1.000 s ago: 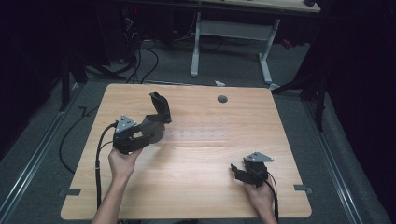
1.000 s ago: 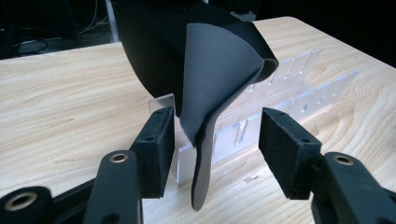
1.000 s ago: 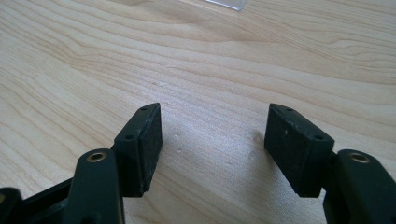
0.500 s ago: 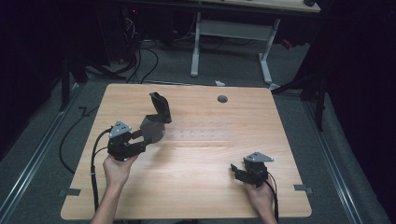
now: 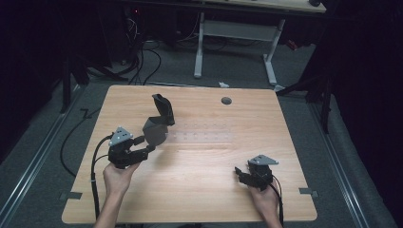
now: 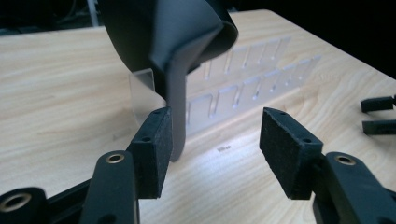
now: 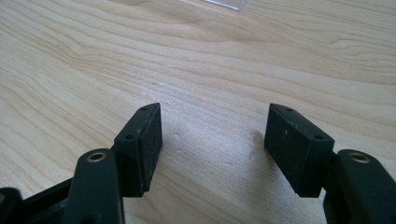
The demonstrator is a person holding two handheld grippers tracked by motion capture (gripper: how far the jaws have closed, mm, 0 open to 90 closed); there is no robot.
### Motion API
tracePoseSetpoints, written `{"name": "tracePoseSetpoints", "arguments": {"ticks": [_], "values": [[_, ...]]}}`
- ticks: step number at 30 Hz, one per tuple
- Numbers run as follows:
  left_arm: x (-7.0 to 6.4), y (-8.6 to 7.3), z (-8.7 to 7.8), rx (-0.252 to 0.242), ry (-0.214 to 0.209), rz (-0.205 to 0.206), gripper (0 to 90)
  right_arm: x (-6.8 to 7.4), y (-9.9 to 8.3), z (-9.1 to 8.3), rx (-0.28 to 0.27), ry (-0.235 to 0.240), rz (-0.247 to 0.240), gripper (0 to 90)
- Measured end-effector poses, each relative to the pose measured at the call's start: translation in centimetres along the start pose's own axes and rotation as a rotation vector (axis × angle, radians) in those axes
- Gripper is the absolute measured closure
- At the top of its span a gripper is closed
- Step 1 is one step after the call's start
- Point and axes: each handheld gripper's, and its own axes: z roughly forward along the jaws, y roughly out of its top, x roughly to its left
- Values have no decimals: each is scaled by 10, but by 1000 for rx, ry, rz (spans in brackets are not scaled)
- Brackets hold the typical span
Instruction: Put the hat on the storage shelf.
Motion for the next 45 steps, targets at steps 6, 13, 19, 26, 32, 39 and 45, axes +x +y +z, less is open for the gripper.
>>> {"name": "tracePoseSetpoints", "arguments": {"ticks": [6,13,19,26,32,39,45], "values": [[-4,-6,-4,-1,-9,17,502,0,0,0,0,0,0,372],[-7,-10,-6,7,-20,21,510,0,0,0,0,0,0,372],[-9,-15,-8,19,-23,27,508,0,0,0,0,0,0,372],[-11,-23,-10,32,-25,32,507,0,0,0,0,0,0,372],[-13,-28,-10,40,-25,34,504,0,0,0,0,-1,-1,372],[-15,-43,-7,66,-36,30,495,0,0,0,0,-1,-2,371],[-17,-54,-3,91,-40,29,494,0,0,0,0,-2,-3,370]]}}
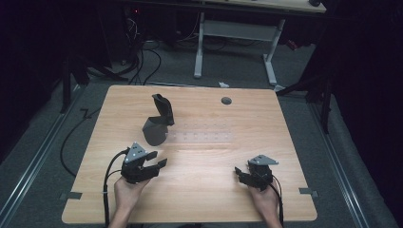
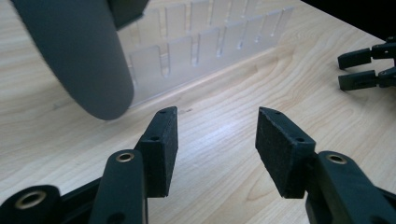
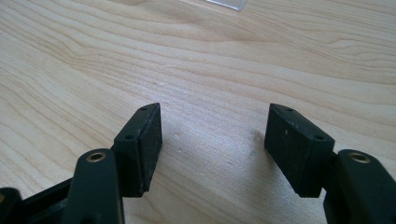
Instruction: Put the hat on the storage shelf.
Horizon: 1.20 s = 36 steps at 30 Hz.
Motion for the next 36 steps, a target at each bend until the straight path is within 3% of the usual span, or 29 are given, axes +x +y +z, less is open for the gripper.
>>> {"name": "tracePoseSetpoints", "arguments": {"ticks": [12,36], "values": [[0,-23,14,57,24,14,461,0,0,0,1,0,2,367],[-3,-43,35,92,20,71,454,0,0,0,1,0,3,366]]}}
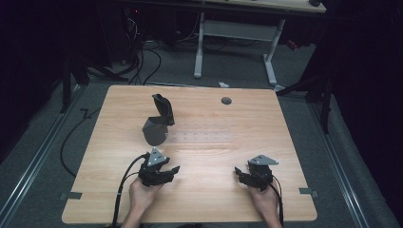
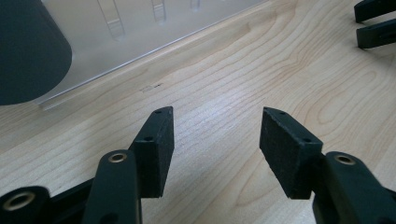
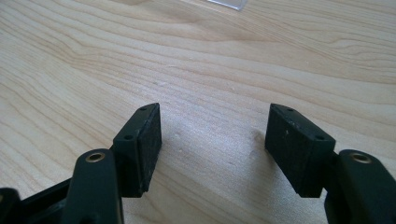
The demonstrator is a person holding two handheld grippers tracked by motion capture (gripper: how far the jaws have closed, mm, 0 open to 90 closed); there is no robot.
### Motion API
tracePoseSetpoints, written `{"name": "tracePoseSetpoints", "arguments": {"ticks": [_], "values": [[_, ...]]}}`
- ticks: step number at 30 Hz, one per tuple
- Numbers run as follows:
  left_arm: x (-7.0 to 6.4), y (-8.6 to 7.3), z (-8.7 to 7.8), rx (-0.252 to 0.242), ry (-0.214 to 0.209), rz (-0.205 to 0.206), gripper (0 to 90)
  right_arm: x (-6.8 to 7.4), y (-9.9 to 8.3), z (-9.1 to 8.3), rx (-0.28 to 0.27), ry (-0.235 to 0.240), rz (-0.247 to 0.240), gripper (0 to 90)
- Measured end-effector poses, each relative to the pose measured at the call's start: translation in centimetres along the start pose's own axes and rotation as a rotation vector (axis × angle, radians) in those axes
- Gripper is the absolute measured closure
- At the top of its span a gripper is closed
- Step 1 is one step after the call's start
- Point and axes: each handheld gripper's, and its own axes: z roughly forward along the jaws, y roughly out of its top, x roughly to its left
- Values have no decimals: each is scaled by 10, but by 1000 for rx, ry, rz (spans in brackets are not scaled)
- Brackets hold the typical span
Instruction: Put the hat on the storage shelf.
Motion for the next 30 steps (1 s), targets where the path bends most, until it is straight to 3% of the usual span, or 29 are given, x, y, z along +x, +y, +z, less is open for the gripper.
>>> {"name": "tracePoseSetpoints", "arguments": {"ticks": [16,22,30], "values": [[2,-10,14,11,32,46,437,0,0,0,0,0,0,366],[4,-15,19,34,46,55,425,0,0,0,0,1,0,364],[8,-19,22,27,74,48,364,0,0,0,0,1,0,364]]}}
